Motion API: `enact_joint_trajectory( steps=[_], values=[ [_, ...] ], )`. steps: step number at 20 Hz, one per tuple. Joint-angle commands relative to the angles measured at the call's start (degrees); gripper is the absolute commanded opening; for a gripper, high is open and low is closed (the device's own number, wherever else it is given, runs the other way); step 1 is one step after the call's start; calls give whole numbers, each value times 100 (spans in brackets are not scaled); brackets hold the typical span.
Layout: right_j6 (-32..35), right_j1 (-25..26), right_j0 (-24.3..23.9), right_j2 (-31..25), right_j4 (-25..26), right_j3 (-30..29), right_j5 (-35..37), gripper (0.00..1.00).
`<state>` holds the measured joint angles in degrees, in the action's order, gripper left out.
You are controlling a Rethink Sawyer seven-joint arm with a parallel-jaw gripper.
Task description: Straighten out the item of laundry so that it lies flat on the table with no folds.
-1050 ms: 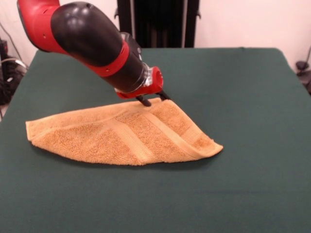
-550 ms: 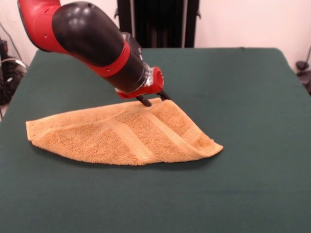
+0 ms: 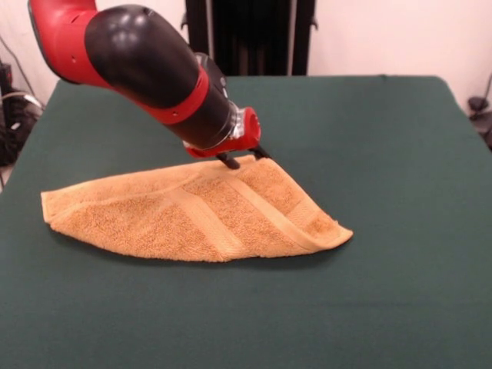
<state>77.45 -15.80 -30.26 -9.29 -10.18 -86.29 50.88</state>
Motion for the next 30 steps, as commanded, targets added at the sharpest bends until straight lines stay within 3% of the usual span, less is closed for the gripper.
enact_joint_trajectory(
  steps=[1, 18, 27, 30],
  values=[
    [786, 1122, 456, -299, 152, 84, -1086, 100],
    [926, 704, 343, -389, 149, -1288, -1821, 100],
    [947, 763, 337, -394, 125, -1519, -2105, 100],
    [882, 834, 306, -430, -14, -1409, -1661, 100]
  ],
)
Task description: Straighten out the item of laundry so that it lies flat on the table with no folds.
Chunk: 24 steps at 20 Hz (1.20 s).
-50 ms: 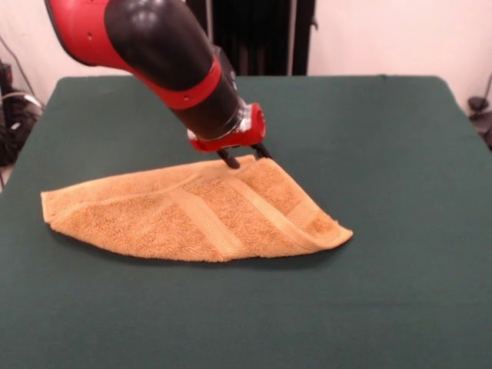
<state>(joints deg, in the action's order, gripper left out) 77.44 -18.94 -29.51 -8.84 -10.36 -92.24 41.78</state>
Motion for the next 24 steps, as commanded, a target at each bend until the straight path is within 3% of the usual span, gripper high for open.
enact_joint_trajectory(
  steps=[1, 13, 15, 24],
  values=[
    [857, 1172, 221, -487, -45, -764, -570, 100],
    [573, 1000, 77, -663, -270, -490, 873, 100],
    [375, 1030, 20, -735, -210, -380, 1038, 100],
    [594, 974, 24, -655, -236, -95, 1345, 100]
  ],
)
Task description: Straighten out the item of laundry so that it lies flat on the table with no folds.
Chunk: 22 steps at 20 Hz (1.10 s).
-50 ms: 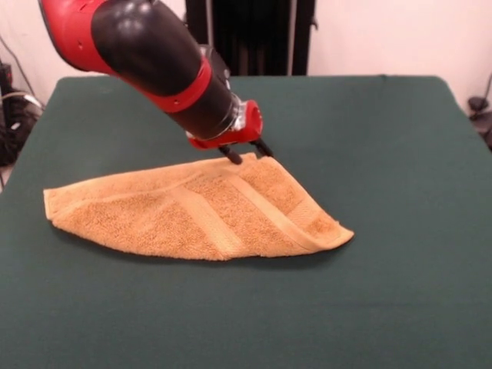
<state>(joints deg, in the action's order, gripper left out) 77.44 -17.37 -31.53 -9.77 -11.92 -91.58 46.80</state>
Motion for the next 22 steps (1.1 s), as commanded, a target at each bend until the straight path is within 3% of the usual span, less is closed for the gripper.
enact_joint_trajectory(
  steps=[1, 13, 17, 22],
  values=[
    [575, 834, 226, -545, -53, -83, 860, 100],
    [643, 1206, 430, -288, 172, 1659, 1671, 100],
    [862, 1161, 549, -185, 182, 2005, 2120, 100],
    [1059, 990, 608, -140, 78, 1857, 2619, 100]
  ],
)
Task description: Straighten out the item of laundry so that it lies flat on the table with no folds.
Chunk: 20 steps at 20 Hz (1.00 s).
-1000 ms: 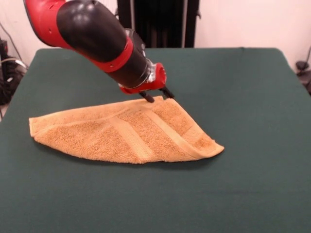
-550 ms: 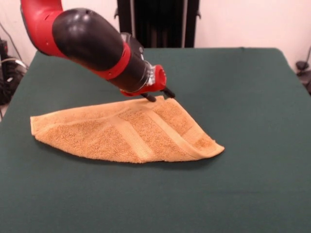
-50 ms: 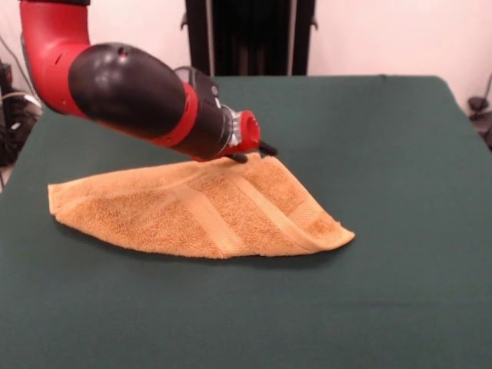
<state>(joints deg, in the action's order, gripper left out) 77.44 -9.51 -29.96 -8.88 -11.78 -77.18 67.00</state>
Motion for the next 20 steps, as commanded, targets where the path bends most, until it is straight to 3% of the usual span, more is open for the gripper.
enact_joint_trajectory(
  steps=[1, 5, 13, 20],
  values=[
    [1087, 154, 458, -227, 38, 342, 672, 100],
    [1090, 206, 512, -281, -54, 200, 524, 100],
    [990, 114, 569, -311, -110, -650, -434, 100],
    [750, 360, 587, -81, 262, -476, -701, 100]
  ],
)
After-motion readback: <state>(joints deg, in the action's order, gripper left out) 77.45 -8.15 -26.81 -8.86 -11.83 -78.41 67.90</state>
